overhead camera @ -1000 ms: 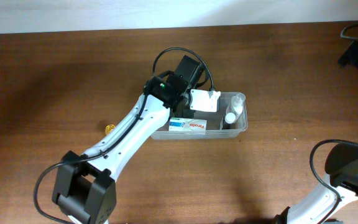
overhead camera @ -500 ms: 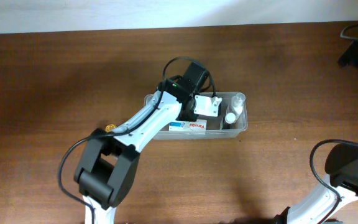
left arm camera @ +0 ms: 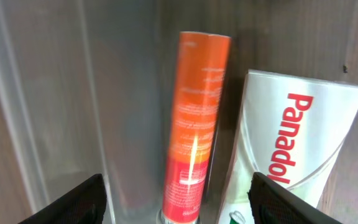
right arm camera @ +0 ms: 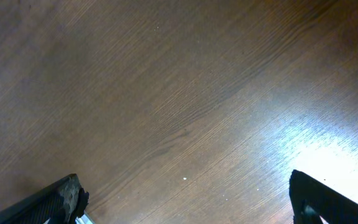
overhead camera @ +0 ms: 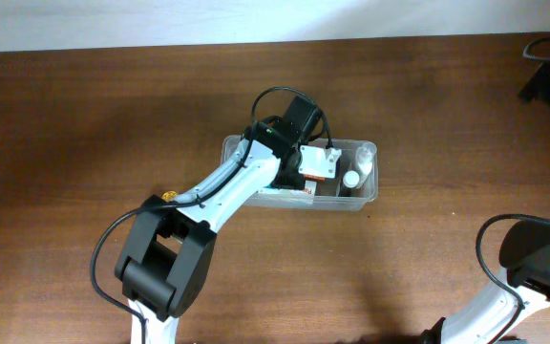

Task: Pack container
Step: 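Carry the orange tube into the container beside the Panadol box, then open left gripper, release the tube, and withdraw toward the gold jar, then lower left gripper and grasp the small gold-lidded jar, then carry the gold jar into the container's left end and lower it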

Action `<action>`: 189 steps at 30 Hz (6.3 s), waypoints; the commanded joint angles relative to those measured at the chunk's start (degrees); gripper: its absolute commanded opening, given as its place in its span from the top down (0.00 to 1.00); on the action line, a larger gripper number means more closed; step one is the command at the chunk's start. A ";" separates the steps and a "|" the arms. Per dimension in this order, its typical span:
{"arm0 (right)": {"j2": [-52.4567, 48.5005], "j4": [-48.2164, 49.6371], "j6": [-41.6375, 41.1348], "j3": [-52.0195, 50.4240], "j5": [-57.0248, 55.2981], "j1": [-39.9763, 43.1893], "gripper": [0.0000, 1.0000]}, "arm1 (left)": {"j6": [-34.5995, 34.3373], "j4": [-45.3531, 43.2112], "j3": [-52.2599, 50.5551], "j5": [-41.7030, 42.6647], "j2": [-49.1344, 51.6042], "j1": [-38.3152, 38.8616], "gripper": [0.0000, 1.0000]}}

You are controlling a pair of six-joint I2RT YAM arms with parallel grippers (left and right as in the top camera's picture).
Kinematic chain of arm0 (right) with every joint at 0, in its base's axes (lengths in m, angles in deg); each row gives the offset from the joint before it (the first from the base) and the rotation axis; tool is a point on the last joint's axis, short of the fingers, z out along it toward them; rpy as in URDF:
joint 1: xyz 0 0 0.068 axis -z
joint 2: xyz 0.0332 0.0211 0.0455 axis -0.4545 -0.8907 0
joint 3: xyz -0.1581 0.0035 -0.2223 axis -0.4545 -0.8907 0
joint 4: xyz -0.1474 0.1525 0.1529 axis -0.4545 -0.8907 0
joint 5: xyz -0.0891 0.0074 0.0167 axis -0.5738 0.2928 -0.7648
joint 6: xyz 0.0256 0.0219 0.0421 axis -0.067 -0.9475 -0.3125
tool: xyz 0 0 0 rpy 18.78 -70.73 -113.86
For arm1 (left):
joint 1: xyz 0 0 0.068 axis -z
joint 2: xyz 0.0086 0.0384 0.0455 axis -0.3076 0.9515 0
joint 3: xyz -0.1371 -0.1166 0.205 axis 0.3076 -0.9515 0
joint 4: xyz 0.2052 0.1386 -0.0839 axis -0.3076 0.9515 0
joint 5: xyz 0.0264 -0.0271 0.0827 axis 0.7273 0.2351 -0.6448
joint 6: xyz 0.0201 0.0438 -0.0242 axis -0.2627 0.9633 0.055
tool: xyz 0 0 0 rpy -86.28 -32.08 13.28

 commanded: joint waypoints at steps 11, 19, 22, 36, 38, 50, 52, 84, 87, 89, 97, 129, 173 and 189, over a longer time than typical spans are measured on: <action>1.14 -0.02 -0.02 0.87 -0.48 0.20 0.02 | -27.26 3.17 13.90 -8.22 -6.05 -0.37 0.15; 1.14 -0.02 -0.02 0.87 -0.50 0.20 0.02 | -39.04 17.68 15.19 -7.98 -15.19 -4.13 0.01; 1.14 -0.02 -0.02 0.87 -0.50 0.20 0.02 | -46.21 23.08 15.19 -8.00 -16.06 -8.66 0.01; 1.14 -0.02 -0.02 0.87 -0.50 0.20 0.02 | -71.28 37.51 14.43 2.19 -12.24 -32.92 0.01; 1.14 -0.02 -0.02 0.87 -0.50 0.20 0.02 | -71.28 38.53 12.31 2.19 -11.39 -33.90 0.01; 1.14 -0.02 -0.02 0.87 -0.50 0.20 0.02 | -69.09 24.15 -6.88 1.73 -11.30 -34.03 0.01; 1.14 -0.02 -0.02 0.87 -0.50 0.20 0.02 | -69.11 21.92 -8.92 1.53 -11.26 -34.03 0.01; 1.14 -0.02 -0.02 0.87 -0.50 0.20 0.02 | -69.11 17.73 -13.33 2.40 -0.61 -34.03 0.52; 1.14 -0.02 -0.02 0.87 -0.50 0.20 0.02 | -69.11 17.77 -13.33 2.40 -0.61 -34.03 0.52; 1.14 -0.02 -0.02 0.87 -0.48 0.20 0.02 | -69.11 17.38 -13.33 2.16 -0.61 -34.03 0.52; 1.14 -0.02 -0.02 0.87 -0.50 0.20 0.02 | -69.13 17.27 -8.96 2.93 -0.61 -33.97 0.61; 1.14 -0.02 -0.02 0.87 -0.50 0.20 0.02 | -58.75 31.43 23.32 -1.99 1.33 -11.65 0.61; 1.14 -0.02 -0.02 0.87 -0.50 0.20 0.02 | -60.19 31.54 23.32 -1.97 17.66 -11.61 0.61; 1.14 -0.02 -0.02 0.87 -0.50 0.20 0.02 | -67.04 32.28 23.32 -1.92 17.66 -11.61 0.59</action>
